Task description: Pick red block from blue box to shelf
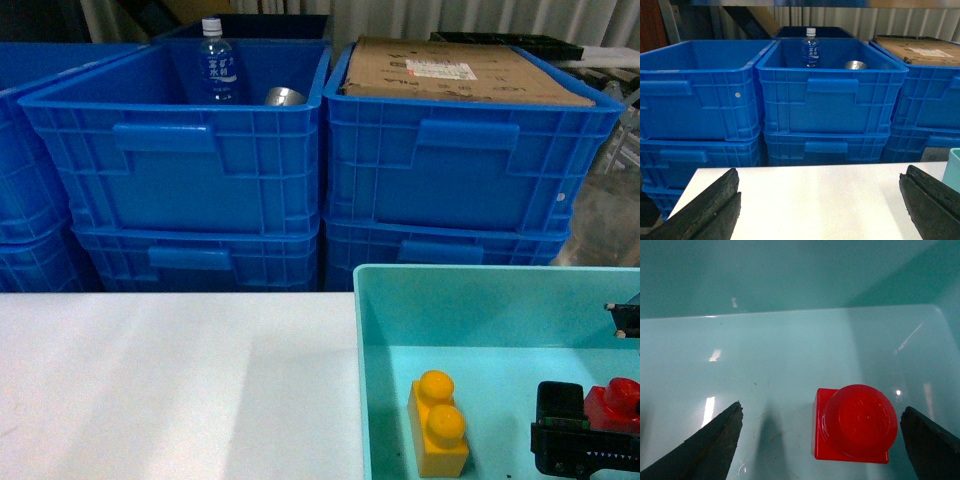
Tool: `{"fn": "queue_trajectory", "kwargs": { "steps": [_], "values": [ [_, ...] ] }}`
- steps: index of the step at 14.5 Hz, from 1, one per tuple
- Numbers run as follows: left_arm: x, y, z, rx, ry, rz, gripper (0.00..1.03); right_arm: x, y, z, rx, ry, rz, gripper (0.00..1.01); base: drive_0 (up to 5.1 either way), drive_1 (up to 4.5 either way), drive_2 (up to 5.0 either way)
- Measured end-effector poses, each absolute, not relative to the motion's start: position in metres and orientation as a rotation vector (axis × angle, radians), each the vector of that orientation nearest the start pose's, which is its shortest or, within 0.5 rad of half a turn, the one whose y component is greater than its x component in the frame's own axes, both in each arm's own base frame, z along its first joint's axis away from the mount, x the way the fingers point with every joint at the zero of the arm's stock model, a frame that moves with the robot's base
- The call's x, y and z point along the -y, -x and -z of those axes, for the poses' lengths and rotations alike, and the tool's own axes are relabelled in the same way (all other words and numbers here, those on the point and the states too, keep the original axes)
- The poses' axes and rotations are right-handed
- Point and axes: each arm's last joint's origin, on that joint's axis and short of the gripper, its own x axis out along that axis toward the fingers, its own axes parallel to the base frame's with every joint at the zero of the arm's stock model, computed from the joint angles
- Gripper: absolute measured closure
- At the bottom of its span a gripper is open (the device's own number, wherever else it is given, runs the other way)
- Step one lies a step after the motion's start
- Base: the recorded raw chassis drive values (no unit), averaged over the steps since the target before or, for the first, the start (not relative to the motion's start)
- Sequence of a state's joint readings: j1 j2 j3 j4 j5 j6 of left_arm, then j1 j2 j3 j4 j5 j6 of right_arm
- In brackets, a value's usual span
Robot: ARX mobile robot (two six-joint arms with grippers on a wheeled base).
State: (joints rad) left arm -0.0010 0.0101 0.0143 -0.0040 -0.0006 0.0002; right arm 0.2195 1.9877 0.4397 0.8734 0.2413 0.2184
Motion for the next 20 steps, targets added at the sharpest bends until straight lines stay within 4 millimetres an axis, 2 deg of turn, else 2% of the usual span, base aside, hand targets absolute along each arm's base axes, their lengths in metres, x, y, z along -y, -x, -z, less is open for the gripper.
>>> {"fn": "queue_trajectory", "kwargs": {
  "steps": [1,4,5,9,10,11,14,16,18,19,20],
  "values": [
    [0.0,-0.097,-0.167,0.0,0.0,0.0,0.05,-0.048,-0.265,-0.04,-0.635,-0.056,0.105,0.19,0.0,0.0,0.0],
    [0.0,-0.097,-0.167,0.0,0.0,0.0,0.05,-0.043,-0.27,-0.044,-0.581,-0.065,0.11,0.63,0.0,0.0,0.0],
    [0.0,-0.097,-0.167,0.0,0.0,0.0,0.05,-0.045,-0.27,-0.043,-0.578,-0.059,0.101,0.71,0.0,0.0,0.0],
    [0.0,-0.097,-0.167,0.001,0.0,0.0,0.05,-0.047,-0.27,-0.042,-0.559,-0.055,0.084,0.73,0.0,0.0,0.0],
    [0.0,-0.097,-0.167,0.001,0.0,0.0,0.05,-0.045,-0.268,-0.052,-0.549,-0.017,0.064,0.73,0.0,0.0,0.0],
    [0.0,-0.097,-0.167,0.0,0.0,0.0,0.05,-0.045,-0.267,-0.066,-0.522,0.005,0.042,0.73,0.0,0.0,0.0],
    [0.0,-0.097,-0.167,0.0,0.0,0.0,0.05,-0.036,-0.266,-0.133,-0.391,0.03,-0.059,0.73,0.0,0.0,0.0],
    [0.0,-0.097,-0.167,0.0,0.0,0.0,0.05,-0.027,-0.254,-0.179,-0.248,0.012,-0.07,0.73,0.0,0.0,0.0],
    [0.0,-0.097,-0.167,0.0,0.0,0.0,0.05,-0.012,-0.225,-0.217,-0.005,0.014,-0.055,0.73,0.0,0.0,0.0],
    [0.0,-0.097,-0.167,0.001,0.0,0.0,0.05,0.003,-0.195,-0.225,0.1,0.027,-0.008,0.73,0.0,0.0,0.0],
    [0.0,-0.097,-0.167,0.0,0.0,0.0,0.05,0.003,-0.149,-0.22,0.155,0.045,-0.014,0.73,0.0,0.0,0.0]
  ]
}}
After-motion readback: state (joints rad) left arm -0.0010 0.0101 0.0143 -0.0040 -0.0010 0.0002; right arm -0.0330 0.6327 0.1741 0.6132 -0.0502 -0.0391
